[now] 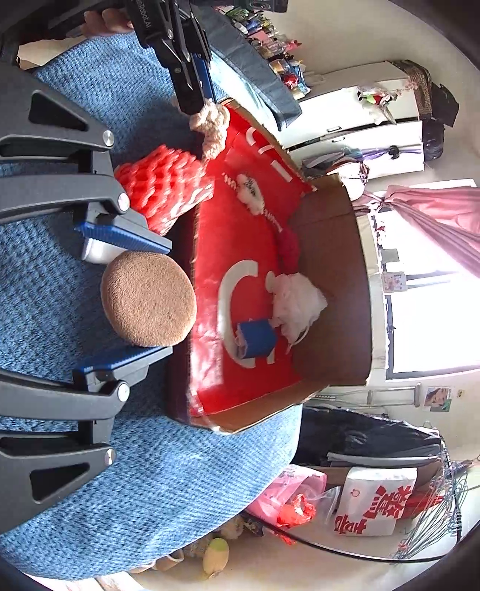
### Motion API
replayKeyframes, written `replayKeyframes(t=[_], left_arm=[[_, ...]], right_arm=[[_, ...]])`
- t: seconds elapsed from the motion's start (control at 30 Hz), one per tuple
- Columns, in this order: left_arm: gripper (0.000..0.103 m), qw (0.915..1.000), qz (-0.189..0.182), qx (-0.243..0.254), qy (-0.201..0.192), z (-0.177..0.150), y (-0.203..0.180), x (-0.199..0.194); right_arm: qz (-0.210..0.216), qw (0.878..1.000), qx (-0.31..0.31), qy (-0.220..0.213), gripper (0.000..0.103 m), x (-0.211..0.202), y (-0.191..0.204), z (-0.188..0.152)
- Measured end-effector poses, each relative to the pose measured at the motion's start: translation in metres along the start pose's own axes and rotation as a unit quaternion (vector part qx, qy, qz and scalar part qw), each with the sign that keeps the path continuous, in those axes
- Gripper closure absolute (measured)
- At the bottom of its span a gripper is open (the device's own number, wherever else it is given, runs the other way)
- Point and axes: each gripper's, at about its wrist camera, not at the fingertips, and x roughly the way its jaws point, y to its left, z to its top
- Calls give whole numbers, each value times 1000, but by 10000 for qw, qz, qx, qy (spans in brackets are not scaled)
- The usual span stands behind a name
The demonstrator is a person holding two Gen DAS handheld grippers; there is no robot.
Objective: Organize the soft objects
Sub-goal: 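Lift both held items and carry them over the box rim, then lower the crochet lace and tan sponge onto the red liner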
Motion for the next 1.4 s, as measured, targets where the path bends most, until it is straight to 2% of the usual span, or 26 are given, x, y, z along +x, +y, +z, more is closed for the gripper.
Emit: replayKeyframes(t=[0.1,0.23,0.4,0.57,0.9,1.13,1.4], left_arm=[[73,9999,-61,91,-105,16,-2,2],[73,9996,-157,211,-55,42,0,21],[73,9989,-157,358,262,79,10,60],[73,9972,-42,478,570,104,20,92],[73,9922,85,621,1074,119,38,135],[73,9889,68,557,1373,117,44,155],[73,9878,25,471,1487,115,50,164]], right_arm=[[96,9999,-98,-39,52,5,3,18],[315,9991,-283,51,51,26,7,54],[632,9957,-478,479,51,68,11,93],[816,9905,-527,971,51,110,10,115],[877,9792,-604,1726,51,167,8,125],[895,9749,-561,1959,51,179,3,125],[959,9714,-544,2102,51,187,1,124]])
